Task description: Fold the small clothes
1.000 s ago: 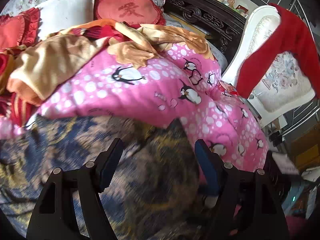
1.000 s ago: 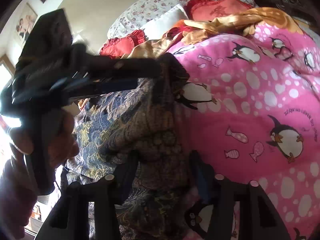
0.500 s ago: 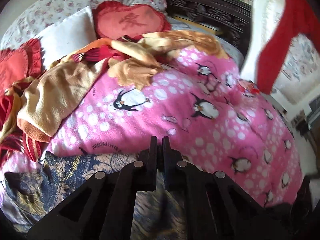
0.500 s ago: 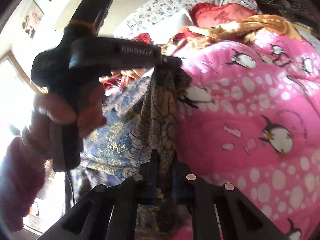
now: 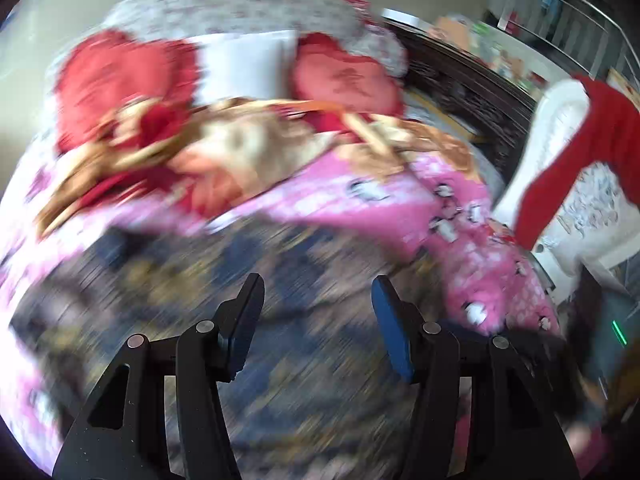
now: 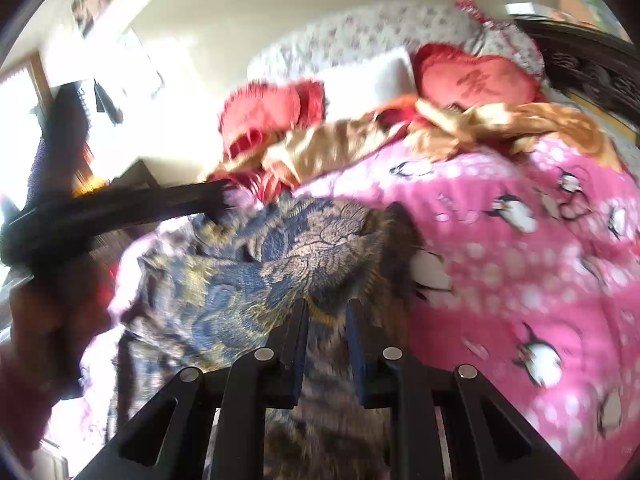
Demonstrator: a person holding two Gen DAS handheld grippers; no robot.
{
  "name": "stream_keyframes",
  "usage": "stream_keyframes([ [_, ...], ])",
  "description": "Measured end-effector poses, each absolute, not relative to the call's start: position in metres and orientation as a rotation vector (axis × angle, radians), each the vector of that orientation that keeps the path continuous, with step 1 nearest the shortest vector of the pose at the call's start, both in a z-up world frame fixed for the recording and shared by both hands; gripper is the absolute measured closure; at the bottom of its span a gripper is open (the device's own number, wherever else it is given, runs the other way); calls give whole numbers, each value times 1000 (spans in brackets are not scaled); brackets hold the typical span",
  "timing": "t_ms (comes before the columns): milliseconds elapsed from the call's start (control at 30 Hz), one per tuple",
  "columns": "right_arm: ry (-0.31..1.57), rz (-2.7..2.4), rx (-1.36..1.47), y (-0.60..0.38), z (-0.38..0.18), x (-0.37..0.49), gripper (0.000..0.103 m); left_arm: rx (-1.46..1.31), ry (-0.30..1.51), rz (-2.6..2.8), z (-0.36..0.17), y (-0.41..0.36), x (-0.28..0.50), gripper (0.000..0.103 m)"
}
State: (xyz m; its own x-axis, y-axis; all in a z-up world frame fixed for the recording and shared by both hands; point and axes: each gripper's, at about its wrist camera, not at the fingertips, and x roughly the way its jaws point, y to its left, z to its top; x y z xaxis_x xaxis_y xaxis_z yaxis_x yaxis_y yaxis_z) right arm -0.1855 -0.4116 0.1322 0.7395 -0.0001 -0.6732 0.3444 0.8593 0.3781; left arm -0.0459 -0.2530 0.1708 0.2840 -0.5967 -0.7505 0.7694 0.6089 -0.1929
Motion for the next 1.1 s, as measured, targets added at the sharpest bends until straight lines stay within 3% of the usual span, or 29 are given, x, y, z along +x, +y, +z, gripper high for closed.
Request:
stream_keyframes([
  [133,843,-258,546,-432,98,-155,86,217,930,-771,158,-162,-50,47],
  [233,828,-205,612,-435,116,-175,81,227,973,-708,148,-96,-63,47],
  [267,820,-163,616,-431,125,-188,62,205,1000,-682,144,-69,-68,47],
  [333,812,-95,606,-420,145,-223,38,154,1053,-660,137,-26,-77,47],
  [500,891,19,579,-380,156,-314,38,72,1133,-599,110,46,-114,47],
  [667,1018,-98,577,-352,101,-359,38,37,1210,-586,83,77,-142,47],
  [700,1026,-108,587,-348,90,-362,39,33,1208,-586,81,80,-146,47],
  [767,1011,-177,542,-338,71,-362,72,26,1204,-597,81,84,-154,47],
  [800,1008,-243,484,-332,69,-364,76,29,1202,-601,82,85,-158,47],
  [833,984,-259,481,-329,73,-367,90,33,1195,-605,84,87,-160,47],
  [1100,943,-227,625,-315,105,-455,93,38,1154,-652,95,113,-193,47],
])
